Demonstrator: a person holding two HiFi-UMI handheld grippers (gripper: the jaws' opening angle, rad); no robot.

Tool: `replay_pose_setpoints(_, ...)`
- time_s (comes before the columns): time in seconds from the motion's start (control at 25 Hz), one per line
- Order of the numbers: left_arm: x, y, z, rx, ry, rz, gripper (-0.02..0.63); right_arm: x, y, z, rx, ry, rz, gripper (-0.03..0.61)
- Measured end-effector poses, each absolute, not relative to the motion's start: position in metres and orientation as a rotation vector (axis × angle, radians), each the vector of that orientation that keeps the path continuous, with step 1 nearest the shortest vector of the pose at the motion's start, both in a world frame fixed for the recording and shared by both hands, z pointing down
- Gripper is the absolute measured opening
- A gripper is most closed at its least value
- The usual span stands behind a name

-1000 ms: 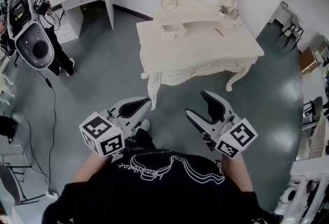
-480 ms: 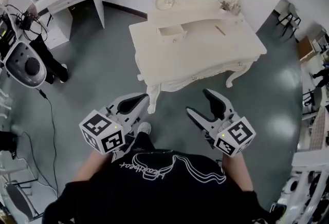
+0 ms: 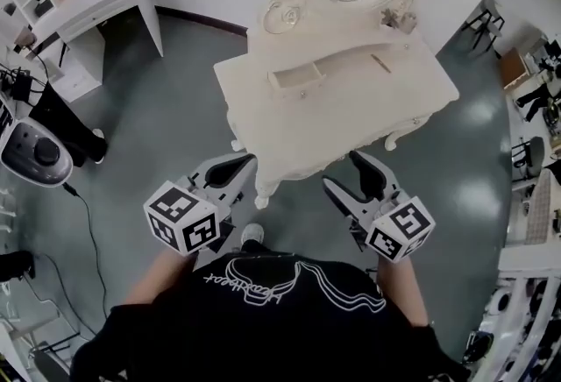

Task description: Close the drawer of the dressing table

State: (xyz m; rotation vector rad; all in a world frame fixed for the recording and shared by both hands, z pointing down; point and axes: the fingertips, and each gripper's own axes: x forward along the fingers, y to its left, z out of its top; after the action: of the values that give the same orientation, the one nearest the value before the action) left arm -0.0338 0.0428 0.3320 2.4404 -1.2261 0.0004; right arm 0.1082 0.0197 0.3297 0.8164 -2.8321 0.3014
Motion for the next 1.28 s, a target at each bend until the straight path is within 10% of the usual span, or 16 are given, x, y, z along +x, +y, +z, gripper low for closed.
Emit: replay_pose_setpoints(1.28, -0.105, -0.137, 0.424, 2.278, -1.265, 0.117, 0.003, 0.053, -0.168, 0.455, 0.870, -2.569, 0.420, 0.282)
